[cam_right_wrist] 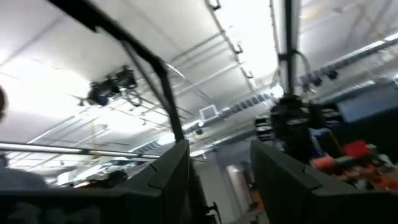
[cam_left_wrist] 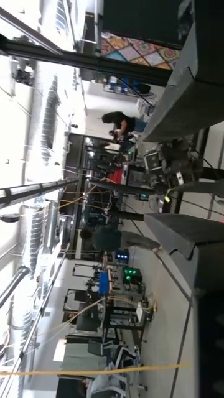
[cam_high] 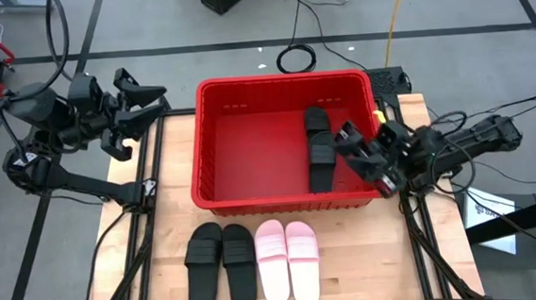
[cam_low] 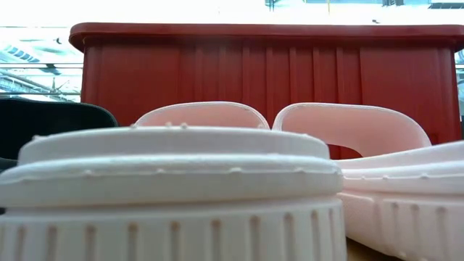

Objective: Pick and place slides into bin
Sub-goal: Put the pink slide into the red bin

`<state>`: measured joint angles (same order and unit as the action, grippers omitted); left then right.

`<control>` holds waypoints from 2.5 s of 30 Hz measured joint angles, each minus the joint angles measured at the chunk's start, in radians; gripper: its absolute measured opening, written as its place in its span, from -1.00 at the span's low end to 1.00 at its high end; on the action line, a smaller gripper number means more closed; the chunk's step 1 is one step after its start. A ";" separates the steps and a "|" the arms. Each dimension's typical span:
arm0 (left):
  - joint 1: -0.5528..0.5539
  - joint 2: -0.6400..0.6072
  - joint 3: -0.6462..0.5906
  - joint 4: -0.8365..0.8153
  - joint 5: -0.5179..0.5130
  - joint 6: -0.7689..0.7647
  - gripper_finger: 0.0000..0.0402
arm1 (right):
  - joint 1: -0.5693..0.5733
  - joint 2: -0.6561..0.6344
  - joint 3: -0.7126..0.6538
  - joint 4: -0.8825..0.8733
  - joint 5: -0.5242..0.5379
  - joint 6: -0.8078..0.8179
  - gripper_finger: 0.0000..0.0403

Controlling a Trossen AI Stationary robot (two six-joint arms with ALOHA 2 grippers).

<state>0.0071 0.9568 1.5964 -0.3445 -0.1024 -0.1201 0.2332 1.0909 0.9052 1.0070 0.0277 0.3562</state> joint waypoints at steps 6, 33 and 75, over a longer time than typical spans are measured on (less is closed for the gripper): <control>0.000 0.017 0.000 0.033 0.025 -0.040 0.01 | 0.135 0.035 0.026 0.123 -0.004 -0.135 -0.21; -0.003 0.044 0.000 0.059 0.139 -0.172 0.01 | 0.445 0.311 0.733 -0.893 0.291 -0.501 -0.21; -0.003 0.065 0.000 0.049 0.139 -0.199 0.01 | 0.508 0.854 0.949 -2.017 0.493 -0.051 -0.21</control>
<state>0.0037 1.0214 1.5963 -0.2954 0.0364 -0.3187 0.7414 1.9449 1.8547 -1.0096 0.5202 0.3057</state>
